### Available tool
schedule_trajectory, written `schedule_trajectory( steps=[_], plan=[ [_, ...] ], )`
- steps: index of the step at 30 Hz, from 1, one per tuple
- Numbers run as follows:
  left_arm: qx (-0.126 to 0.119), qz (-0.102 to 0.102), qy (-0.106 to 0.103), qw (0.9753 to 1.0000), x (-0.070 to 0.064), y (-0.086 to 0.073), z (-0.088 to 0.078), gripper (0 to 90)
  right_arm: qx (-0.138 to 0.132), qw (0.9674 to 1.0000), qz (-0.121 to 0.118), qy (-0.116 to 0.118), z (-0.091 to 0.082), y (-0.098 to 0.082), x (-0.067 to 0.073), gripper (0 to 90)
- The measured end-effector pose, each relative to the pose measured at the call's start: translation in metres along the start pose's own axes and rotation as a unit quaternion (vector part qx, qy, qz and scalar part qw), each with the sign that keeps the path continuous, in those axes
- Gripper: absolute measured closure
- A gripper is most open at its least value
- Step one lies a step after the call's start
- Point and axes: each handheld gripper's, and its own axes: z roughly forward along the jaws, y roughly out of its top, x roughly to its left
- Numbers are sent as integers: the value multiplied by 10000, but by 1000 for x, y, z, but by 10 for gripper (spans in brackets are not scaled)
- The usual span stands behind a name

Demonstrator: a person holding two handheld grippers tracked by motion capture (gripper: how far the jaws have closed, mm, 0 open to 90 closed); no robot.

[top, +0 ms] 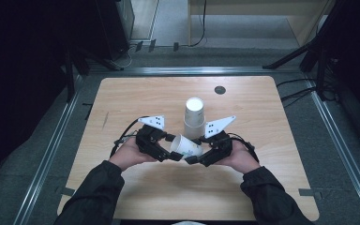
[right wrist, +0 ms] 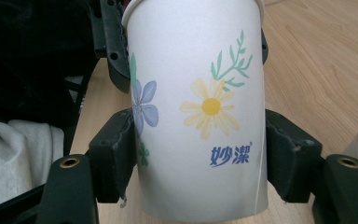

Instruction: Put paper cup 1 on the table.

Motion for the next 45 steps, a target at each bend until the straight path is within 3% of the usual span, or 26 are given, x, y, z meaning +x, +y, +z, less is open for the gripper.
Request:
schedule_trajectory(
  steps=[12, 18, 25, 32, 35, 39, 43, 44, 45],
  plan=[
    [-37, -26, 84, 10000, 2, 0, -8, 233, 56, 9999, 74, -55, 1, 0, -1, 270],
    [-101, -94, 203, 9997, 8, 0, -27, 234, 84, 9998, 142, -122, -1, -1, -3, 248],
    [-206, -197, 350, 9990, 14, -3, -46, 234, 327, 9988, 97, -357, 1, -6, -5, 249],
    [-56, -307, 631, 9975, 20, -10, -66, 234, 308, 9979, 133, -559, -3, -8, -5, 247],
    [79, -348, 828, 9959, 24, -13, -74, 234, 216, 9963, 41, -836, -6, -9, -3, 228],
    [230, -475, 1126, 9922, 30, -21, -84, 234, 200, 9925, 101, -1204, -11, -11, -1, 228],
    [612, -622, 1436, 9858, 41, -28, -91, 234, 226, 9917, 176, -1250, -14, -14, 2, 213],
    [743, -662, 1537, 9831, 45, -30, -94, 234, 266, 9917, 157, -1251, -13, -15, 2, 213],
    [743, -662, 1537, 9831, 45, -30, -94, 234, 266, 9917, 157, -1251, -13, -15, 2, 213]
  ],
)
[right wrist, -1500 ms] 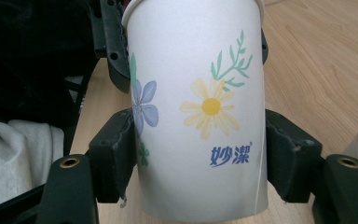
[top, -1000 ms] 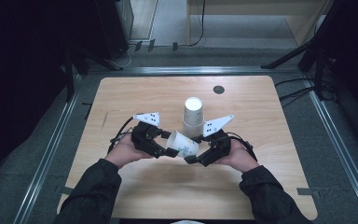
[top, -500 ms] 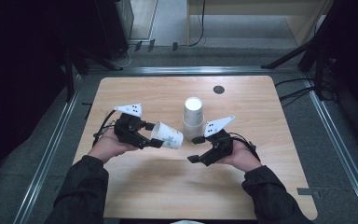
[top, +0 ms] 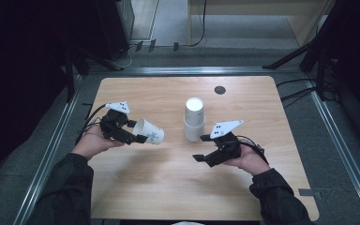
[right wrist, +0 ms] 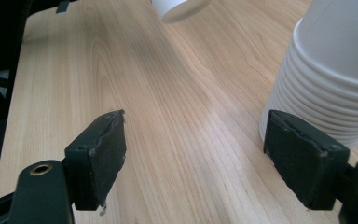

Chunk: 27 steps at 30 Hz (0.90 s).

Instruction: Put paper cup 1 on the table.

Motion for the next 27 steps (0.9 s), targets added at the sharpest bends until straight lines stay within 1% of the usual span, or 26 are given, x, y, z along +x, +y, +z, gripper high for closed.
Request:
schedule_trajectory(
  steps=[2, 3, 5, 6, 7, 9, 10, 13, 16, 19, 22, 24, 27],
  plan=[
    [152, -45, 151, 9998, 8, -2, -4, 234, 30, 10000, 25, -38, 0, -1, 0, 212],
    [152, -45, 151, 9998, 8, -2, -4, 234, 30, 10000, 25, -38, 0, -1, 0, 212],
    [235, -100, 226, 9994, 13, -2, -6, 234, 8, 10000, 18, -85, 0, -2, 0, 212],
    [305, -138, 296, 9990, 16, -3, -7, 234, -49, 9999, 75, -94, -1, -2, -1, 213],
    [305, -138, 296, 9990, 16, -3, -7, 234, -61, 9999, 94, -78, -1, -1, -1, 213],
    [435, -138, 365, 9983, 20, -3, -8, 234, -77, 9999, 83, -95, -2, -1, -1, 213],
    [485, -122, 433, 9978, 21, -3, -8, 234, -90, 9999, 65, -113, -2, -1, -2, 213],
    [661, -103, 540, 9963, 25, -1, -9, 234, -60, 9999, 72, -132, -1, -2, -3, 213],
    [827, -102, 651, 9944, 29, 1, -9, 233, -29, 9999, 86, -145, -1, -3, -3, 213],
    [974, -104, 748, 9924, 35, 3, -10, 233, -73, 9998, 102, -136, -2, -3, -5, 213],
    [1070, -153, 861, 9904, 43, 5, -10, 234, -69, 9998, 118, -164, -3, -3, -5, 213],
    [1137, -193, 914, 9891, 47, 5, -9, 233, -51, 9998, 88, -171, -3, -3, -5, 212],
    [1363, -253, 1019, 9851, 55, 5, -5, 233, -45, 9999, 70, -150, -1, -4, -4, 211]
  ],
)
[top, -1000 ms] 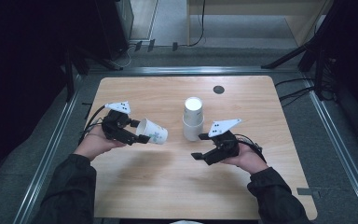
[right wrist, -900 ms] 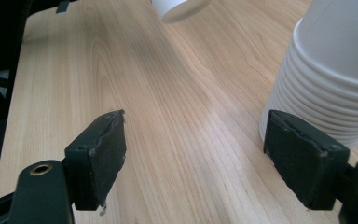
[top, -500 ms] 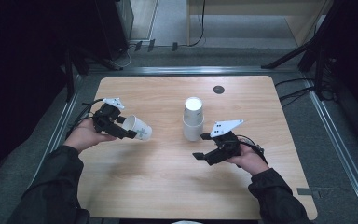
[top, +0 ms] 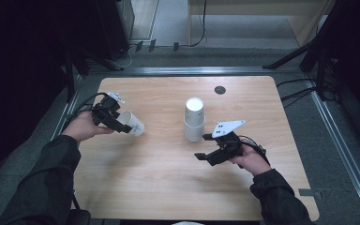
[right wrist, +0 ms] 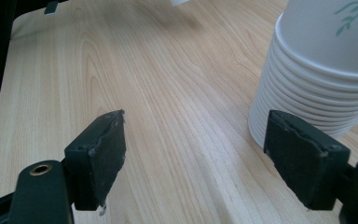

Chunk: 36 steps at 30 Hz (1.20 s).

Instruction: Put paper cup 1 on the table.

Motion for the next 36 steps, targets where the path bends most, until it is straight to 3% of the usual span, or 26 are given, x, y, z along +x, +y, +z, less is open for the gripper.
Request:
schedule_trajectory(
  steps=[11, 21, 36],
  plan=[
    [516, -217, 385, 9977, 18, 0, 9, 232, -25, 9999, 77, -90, 1, -1, -2, 210],
    [868, -164, 661, 9939, 21, -2, 17, 229, 5, 9999, 63, -81, 2, -1, -2, 209],
    [937, -278, 568, 9936, 19, 4, 21, 191, -10, 9999, 69, -90, 2, -1, -2, 208]
  ],
)
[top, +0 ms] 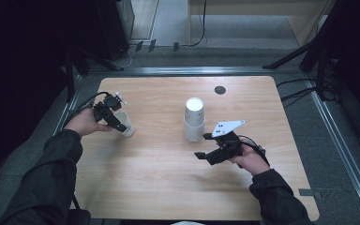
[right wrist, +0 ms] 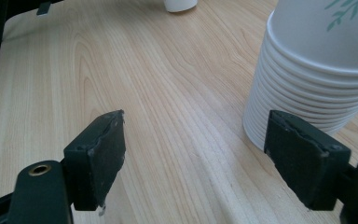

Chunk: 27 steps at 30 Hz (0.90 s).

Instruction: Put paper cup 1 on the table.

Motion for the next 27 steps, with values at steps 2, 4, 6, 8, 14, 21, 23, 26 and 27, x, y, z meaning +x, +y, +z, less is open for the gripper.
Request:
schedule_trajectory(
  steps=[2, 4, 6, 8, 14, 21, 23, 26, 27],
  plan=[
    [-20, -44, -12, 10000, 0, 0, 0, 186, 1, 10000, 14, -1, 0, 0, 0, 208],
    [-14, -62, -49, 10000, 1, 0, 1, 163, -6, 10000, 21, 5, -1, 0, 0, 208],
    [-7, -70, -78, 9999, 1, 0, 3, 130, -14, 10000, 21, 12, -1, 0, 0, 208],
    [-19, -90, -79, 9999, 1, 0, 3, 113, -6, 10000, 25, 12, -1, 0, 0, 208],
    [-163, -165, -266, 9994, 3, -3, 0, 104, 45, 10000, -4, 15, 1, 0, 0, 208],
    [-474, -321, -493, 9971, 8, -9, -13, 53, 37, 10000, 12, 6, 1, -1, -1, 208],
    [-605, -373, -573, 9958, 9, -11, -19, 54, 39, 10000, 2, 14, 1, -1, -1, 208],
    [-767, -413, -644, 9941, 10, -14, -27, 55, 30, 10000, 24, -1, 0, -1, -1, 208],
    [-850, -435, -672, 9932, 11, -15, -31, 55, 25, 10000, 25, 1, 0, -1, -1, 208]
  ],
)
